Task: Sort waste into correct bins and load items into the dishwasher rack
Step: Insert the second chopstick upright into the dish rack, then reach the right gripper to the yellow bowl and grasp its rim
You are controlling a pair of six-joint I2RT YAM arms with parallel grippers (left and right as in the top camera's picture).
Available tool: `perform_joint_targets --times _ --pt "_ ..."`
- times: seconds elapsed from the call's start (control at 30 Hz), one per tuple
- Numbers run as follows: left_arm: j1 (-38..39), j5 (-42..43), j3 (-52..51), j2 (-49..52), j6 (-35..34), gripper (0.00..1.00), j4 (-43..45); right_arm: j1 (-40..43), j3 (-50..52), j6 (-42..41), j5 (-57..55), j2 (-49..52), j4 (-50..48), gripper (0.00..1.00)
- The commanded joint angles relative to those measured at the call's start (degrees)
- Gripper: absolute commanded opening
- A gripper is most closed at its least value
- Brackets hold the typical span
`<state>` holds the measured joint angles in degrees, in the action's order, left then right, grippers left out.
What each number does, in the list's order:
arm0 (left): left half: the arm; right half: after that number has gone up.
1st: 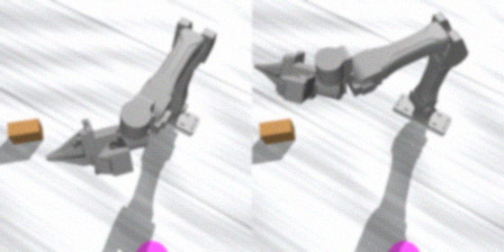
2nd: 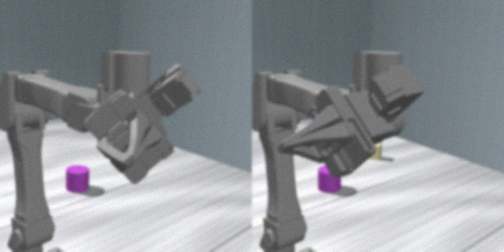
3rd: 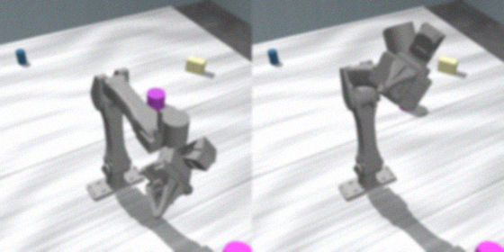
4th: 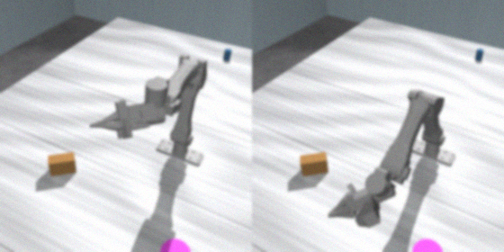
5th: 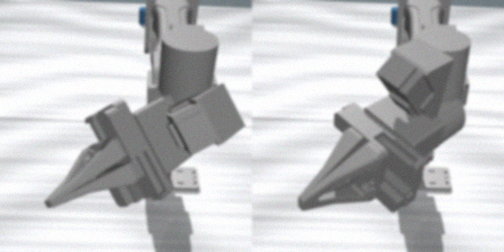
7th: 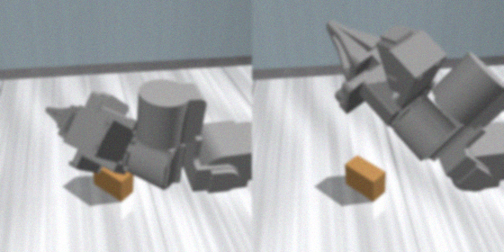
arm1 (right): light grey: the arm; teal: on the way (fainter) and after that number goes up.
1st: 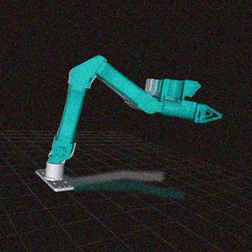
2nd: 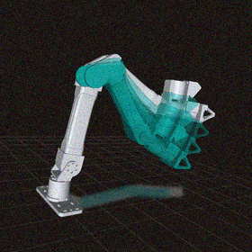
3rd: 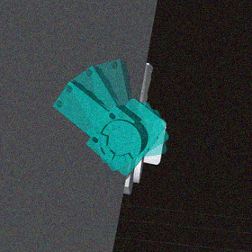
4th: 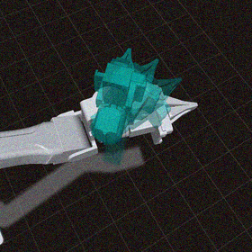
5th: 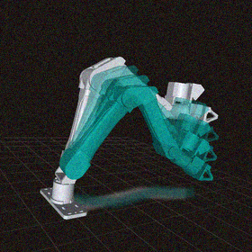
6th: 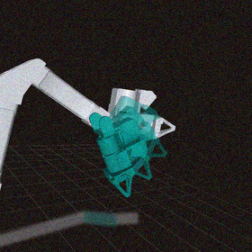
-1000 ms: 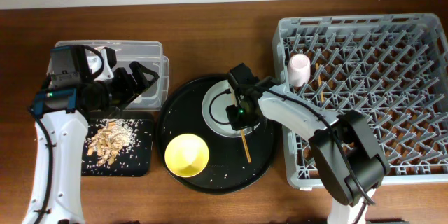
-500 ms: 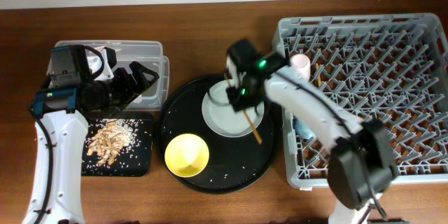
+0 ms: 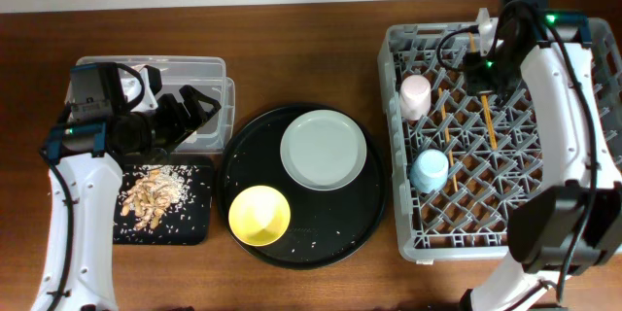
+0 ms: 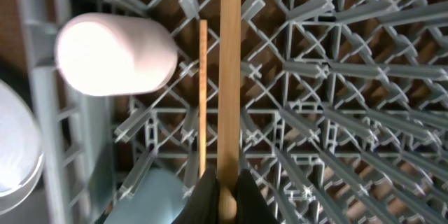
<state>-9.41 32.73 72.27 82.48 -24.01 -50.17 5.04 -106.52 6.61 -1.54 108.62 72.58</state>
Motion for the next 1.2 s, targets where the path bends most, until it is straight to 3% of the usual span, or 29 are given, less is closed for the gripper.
perform_joint_targets --times 0.0,0.23,0.6,0.67,0.93,1.1,1.17 --pt "-0.1 0.2 0.0 -0.7 0.6 0.99 0.0 0.2 3.0 0.7 -0.7 2.7 -2.2 0.04" --pt "-0.1 0.2 0.0 -0.7 0.6 0.99 0.0 0.2 9.0 -1.1 -0.4 4.4 -8.5 0.05" --pt "-0.1 0.2 0.0 -0.7 0.6 1.00 0.0 0.2 9.2 -7.3 1.5 6.2 -8.9 0.06" --pt "-0.1 0.2 0.0 -0.7 0.6 0.99 0.0 0.2 9.2 -7.3 1.5 6.2 -9.0 0.13" --pt "-0.1 0.2 0.0 -0.7 0.6 0.99 0.0 0.2 9.2 -2.8 1.6 6.2 -9.0 0.14" --pt "-0.1 0.2 0.0 -0.7 0.6 0.99 0.0 0.2 5.9 -2.8 11.2 6.2 -2.3 0.18" --pt "-0.2 0.2 0.0 -0.7 0.6 0.99 0.0 0.1 1.2 -2.8 20.7 6.1 4.9 0.26"
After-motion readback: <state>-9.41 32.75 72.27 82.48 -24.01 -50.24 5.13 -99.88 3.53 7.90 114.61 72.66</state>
